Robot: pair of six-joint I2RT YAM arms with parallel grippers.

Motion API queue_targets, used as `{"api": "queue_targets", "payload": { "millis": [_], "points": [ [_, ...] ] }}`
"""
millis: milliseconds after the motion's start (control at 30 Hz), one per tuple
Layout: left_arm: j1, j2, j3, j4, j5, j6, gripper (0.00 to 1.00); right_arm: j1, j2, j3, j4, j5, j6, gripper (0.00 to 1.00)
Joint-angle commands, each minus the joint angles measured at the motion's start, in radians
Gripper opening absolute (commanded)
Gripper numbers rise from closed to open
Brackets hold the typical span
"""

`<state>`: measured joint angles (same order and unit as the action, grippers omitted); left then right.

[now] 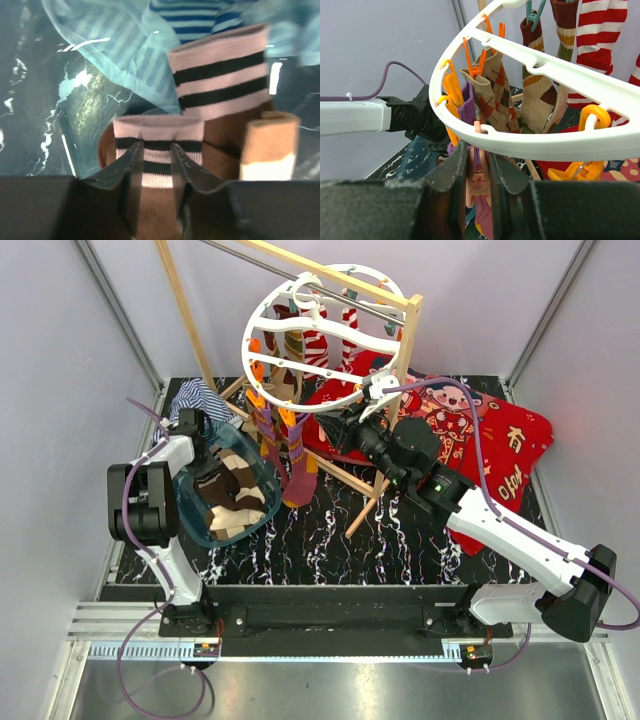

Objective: Clip the socks to the hanger
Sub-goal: Pick up the sock from the bin.

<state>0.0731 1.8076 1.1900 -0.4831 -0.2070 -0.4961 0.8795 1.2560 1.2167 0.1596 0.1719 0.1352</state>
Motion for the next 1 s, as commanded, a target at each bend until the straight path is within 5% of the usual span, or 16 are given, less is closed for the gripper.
{"api": "queue_targets", "payload": {
  "millis": [0, 233, 967],
  "points": [
    [0.005, 0.047, 0.057, -0.009, 0.004, 0.031, 0.26, 0.007, 0.0, 0.007, 0.037, 0.015, -0.003, 0.07],
    [0.005, 0.018, 0.059, -0.031, -0.02, 0.056, 0.0, 0.007, -0.007, 0.001, 0.038, 0.02, -0.005, 0.06],
    [-0.091, -0.6, 0.019, -0.026, -0.095, 0.252, 0.0, 0.007, -0.01, 0.009, 0.024, 0.035, -0.008, 0.06]
  ]
}}
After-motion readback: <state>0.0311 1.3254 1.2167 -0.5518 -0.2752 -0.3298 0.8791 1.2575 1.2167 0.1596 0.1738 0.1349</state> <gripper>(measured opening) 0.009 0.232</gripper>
